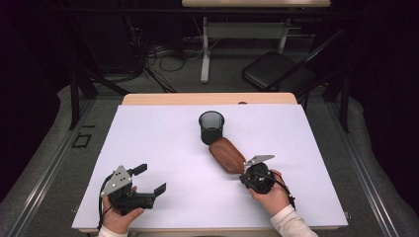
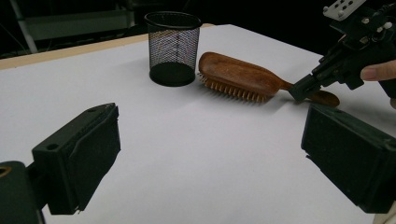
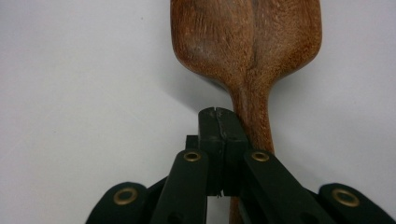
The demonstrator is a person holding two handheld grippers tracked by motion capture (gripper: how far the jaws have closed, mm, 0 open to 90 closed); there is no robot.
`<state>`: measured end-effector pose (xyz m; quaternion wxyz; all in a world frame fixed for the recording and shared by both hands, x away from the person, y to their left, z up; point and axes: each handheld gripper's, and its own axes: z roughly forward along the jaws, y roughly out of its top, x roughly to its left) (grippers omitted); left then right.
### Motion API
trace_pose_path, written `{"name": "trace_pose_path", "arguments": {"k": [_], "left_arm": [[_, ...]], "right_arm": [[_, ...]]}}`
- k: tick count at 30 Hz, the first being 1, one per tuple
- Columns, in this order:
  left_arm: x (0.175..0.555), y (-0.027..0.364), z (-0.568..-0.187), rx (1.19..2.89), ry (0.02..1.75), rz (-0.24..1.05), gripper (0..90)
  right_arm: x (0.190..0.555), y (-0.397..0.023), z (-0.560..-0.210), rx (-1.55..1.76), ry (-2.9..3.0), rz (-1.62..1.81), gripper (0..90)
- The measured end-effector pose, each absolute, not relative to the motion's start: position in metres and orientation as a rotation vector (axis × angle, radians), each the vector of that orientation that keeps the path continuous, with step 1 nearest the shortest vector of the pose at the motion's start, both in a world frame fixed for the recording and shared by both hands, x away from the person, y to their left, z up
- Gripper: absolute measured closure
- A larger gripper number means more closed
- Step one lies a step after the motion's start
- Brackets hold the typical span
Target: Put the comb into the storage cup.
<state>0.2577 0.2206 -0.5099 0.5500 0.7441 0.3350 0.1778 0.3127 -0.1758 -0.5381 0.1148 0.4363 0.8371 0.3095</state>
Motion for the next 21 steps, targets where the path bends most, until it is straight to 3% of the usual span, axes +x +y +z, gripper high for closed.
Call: {"name": "trace_pose_path", "arguments": {"k": [7,21], "left_arm": [[0.258,0.221,-0.51,1.765,0.792,0.422,4.6],[0.258,0.22,-0.51,1.765,0.787,0.416,4.6]], "right_arm": [[0.31,-0.175,-0.532,1.265,2.447,0.96,84.7],[0.307,-0.18,-0.515,1.243,2.402,1.031,60.3]]}}
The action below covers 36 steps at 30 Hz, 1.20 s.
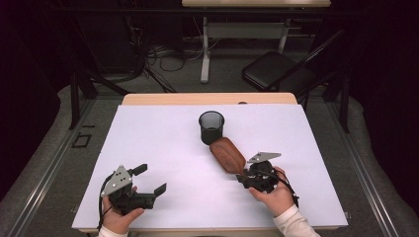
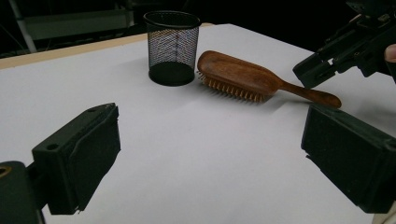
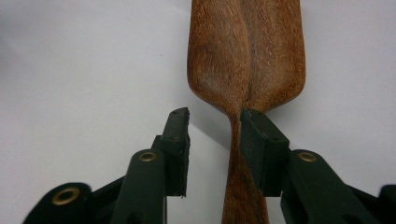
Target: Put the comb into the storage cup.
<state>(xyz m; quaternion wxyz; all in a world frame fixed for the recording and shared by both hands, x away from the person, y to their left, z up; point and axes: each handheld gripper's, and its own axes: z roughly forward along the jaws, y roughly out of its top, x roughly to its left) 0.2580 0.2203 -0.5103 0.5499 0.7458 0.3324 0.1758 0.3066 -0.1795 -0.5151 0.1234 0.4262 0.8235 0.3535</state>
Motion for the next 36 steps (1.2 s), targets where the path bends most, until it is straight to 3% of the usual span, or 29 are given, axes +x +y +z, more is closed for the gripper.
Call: {"name": "trace_pose_path", "arguments": {"k": [10,16,22,36], "left_arm": [[0.258,0.22,-0.511,1.771,0.782,0.412,4.7],[0.258,0.22,-0.511,1.77,0.782,0.409,4.7],[0.258,0.219,-0.511,1.766,0.786,0.411,4.7],[0.258,0.219,-0.511,1.773,0.789,0.406,4.7]], "right_arm": [[0.311,-0.181,-0.508,1.136,2.351,1.045,42.0],[0.316,-0.184,-0.499,1.174,2.36,1.047,40.9],[0.322,-0.182,-0.499,1.219,2.38,0.985,32.9],[0.332,-0.174,-0.509,1.225,2.468,0.872,38.7]]}}
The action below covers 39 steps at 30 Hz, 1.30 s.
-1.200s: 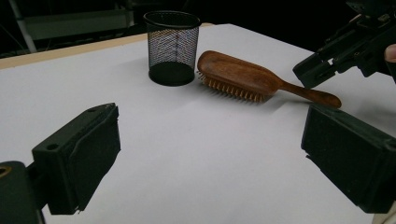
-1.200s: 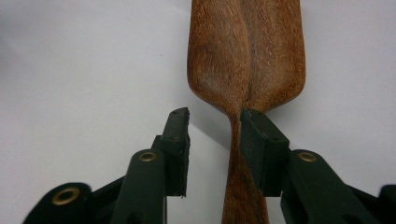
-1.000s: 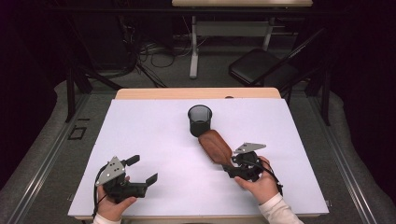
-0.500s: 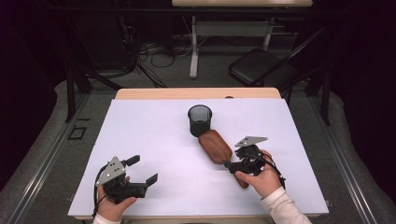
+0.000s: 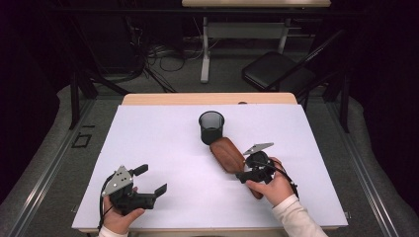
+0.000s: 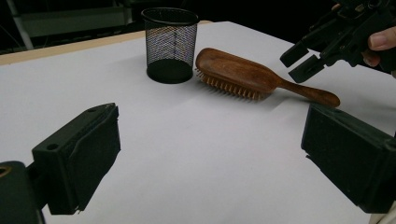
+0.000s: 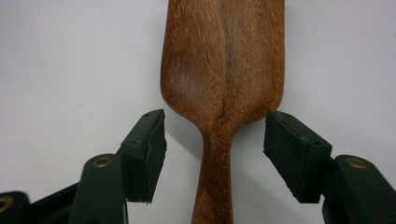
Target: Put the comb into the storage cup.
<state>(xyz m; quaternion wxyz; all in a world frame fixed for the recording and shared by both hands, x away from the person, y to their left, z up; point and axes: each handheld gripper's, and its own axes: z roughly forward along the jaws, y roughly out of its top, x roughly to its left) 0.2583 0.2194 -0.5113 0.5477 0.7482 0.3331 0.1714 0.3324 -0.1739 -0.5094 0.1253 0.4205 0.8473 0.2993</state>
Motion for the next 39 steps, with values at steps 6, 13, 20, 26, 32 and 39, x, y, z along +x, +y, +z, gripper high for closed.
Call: {"name": "trace_pose_path", "arguments": {"k": [6,13,20,26,32,39], "left_arm": [[0.258,0.219,-0.511,1.776,0.787,0.404,4.6],[0.259,0.219,-0.512,1.779,0.79,0.402,4.7],[0.259,0.219,-0.512,1.776,0.793,0.399,4.6],[0.259,0.219,-0.512,1.778,0.79,0.398,4.6],[0.259,0.219,-0.512,1.778,0.791,0.399,4.7],[0.259,0.219,-0.512,1.778,0.792,0.399,4.7]], "right_arm": [[0.335,-0.175,-0.512,1.307,2.484,0.797,40.5],[0.338,-0.173,-0.518,1.323,2.495,0.774,48.2],[0.339,-0.172,-0.524,1.341,2.502,0.758,53.9],[0.34,-0.17,-0.528,1.341,2.503,0.757,57.9],[0.342,-0.17,-0.533,1.354,2.499,0.765,59.8],[0.342,-0.169,-0.535,1.34,2.49,0.77,60.0]]}}
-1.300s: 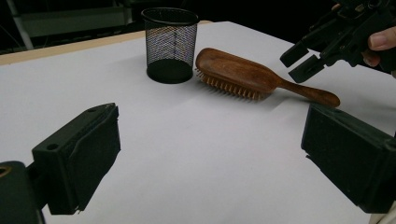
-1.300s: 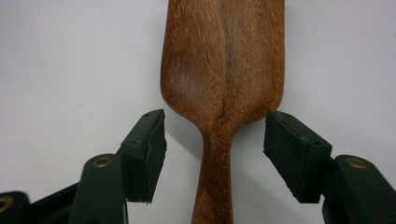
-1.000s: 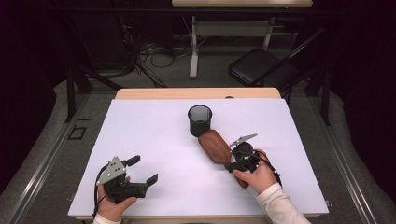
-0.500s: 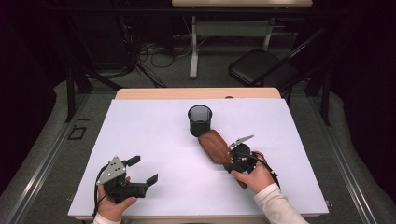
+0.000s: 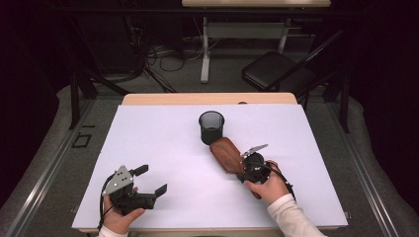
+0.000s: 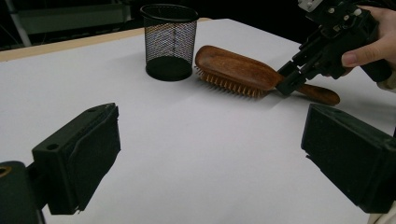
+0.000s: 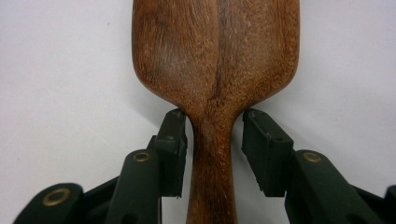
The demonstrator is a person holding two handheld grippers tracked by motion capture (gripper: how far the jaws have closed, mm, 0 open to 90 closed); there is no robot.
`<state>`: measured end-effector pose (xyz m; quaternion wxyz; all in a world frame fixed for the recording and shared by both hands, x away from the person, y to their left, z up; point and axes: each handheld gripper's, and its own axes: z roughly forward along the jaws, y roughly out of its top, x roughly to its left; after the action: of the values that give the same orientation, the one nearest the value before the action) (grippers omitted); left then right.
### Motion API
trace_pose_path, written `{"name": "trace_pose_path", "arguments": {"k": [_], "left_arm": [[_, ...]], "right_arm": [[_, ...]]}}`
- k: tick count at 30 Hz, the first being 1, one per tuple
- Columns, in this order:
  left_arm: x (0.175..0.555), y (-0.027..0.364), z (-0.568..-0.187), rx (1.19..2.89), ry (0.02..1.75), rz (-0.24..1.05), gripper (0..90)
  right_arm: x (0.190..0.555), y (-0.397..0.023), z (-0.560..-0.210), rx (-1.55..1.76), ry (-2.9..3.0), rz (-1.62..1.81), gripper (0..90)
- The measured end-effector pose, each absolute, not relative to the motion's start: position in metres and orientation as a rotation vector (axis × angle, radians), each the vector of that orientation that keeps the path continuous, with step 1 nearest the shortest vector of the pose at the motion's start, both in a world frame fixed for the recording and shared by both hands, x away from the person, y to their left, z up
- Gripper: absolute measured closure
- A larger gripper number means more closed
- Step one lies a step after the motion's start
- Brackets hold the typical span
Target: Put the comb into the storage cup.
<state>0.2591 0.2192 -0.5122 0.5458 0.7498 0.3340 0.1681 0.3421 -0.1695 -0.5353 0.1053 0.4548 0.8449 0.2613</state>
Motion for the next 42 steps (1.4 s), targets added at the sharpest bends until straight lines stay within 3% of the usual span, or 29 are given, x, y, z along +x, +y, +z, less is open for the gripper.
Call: {"name": "trace_pose_path", "arguments": {"k": [14,42], "left_arm": [[0.2592,0.2194,-0.5122,1.78,0.795,0.4,5.1],[0.2596,0.2197,-0.5125,1.781,0.795,0.402,5.3]], "right_arm": [[0.3423,-0.1669,-0.5384,1.316,2.507,0.732,68.6],[0.3401,-0.1683,-0.5378,1.294,2.506,0.713,71.9]]}}
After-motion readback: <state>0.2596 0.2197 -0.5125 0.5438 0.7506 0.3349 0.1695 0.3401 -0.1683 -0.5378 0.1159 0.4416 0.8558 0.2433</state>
